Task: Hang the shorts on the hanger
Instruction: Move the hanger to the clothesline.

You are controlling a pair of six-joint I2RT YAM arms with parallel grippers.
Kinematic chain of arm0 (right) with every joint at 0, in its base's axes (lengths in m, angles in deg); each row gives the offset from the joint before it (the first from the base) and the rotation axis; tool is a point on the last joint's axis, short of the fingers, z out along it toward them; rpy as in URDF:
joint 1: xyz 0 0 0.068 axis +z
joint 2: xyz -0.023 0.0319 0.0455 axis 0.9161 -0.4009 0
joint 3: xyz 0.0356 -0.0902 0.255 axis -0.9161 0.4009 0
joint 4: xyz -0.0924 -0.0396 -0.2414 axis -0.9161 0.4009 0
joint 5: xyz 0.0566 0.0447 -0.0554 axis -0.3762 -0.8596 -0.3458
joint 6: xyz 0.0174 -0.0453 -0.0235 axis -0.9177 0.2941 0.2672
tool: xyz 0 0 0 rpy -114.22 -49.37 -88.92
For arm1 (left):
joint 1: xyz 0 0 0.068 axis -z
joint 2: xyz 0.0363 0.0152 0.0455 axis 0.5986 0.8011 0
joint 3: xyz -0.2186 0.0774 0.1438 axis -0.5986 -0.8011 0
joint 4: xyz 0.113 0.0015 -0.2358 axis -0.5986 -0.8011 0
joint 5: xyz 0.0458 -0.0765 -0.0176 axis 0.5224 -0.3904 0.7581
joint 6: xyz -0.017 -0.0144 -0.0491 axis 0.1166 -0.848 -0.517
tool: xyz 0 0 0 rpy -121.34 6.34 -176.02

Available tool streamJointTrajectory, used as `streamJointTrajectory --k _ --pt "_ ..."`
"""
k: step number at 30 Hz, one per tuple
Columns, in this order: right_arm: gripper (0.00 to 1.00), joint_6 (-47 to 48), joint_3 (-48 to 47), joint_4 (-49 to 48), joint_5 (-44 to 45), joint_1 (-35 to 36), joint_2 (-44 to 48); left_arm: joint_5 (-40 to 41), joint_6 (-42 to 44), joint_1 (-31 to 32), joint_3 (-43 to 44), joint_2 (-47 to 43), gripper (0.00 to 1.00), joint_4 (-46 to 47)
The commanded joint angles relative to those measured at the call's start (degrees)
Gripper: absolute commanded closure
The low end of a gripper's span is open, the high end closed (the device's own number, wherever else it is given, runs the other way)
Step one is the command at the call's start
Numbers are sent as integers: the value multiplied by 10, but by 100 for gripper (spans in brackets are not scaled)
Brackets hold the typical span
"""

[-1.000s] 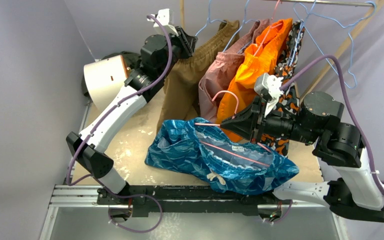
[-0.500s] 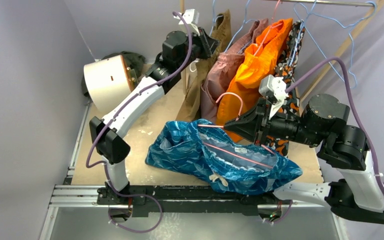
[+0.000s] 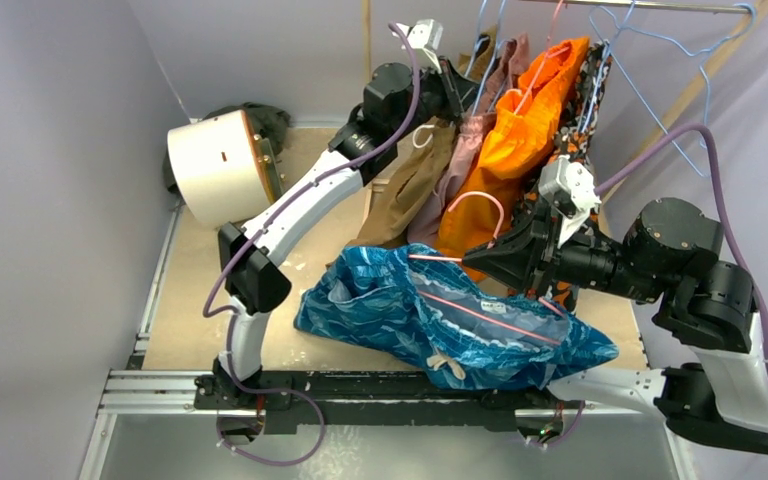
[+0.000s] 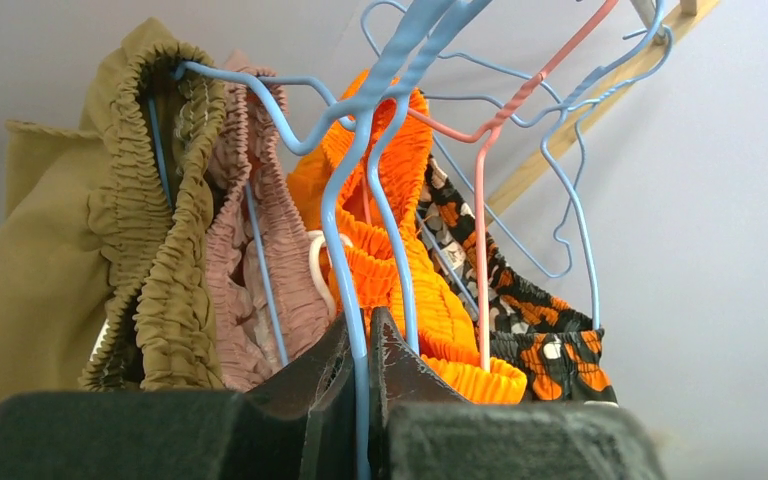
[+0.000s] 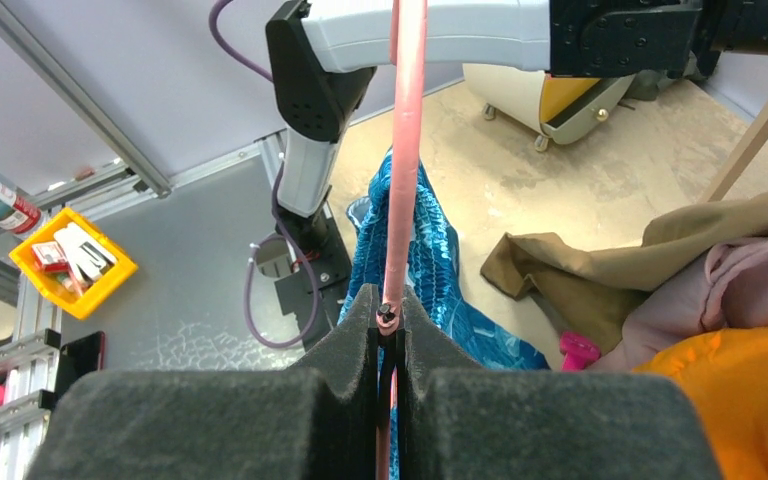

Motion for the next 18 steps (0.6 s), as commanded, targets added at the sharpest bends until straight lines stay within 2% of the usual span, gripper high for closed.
streamJointTrajectory --k 1,9,18 --pt "100 -9 -13 -29 12 1 8 -34 -28 10 42 16 100 67" --pt "100 -8 -16 -26 -9 2 7 -66 -70 23 88 67 100 116" --pt "100 -9 0 -50 -66 1 22 -103 -122 25 52 75 100 175"
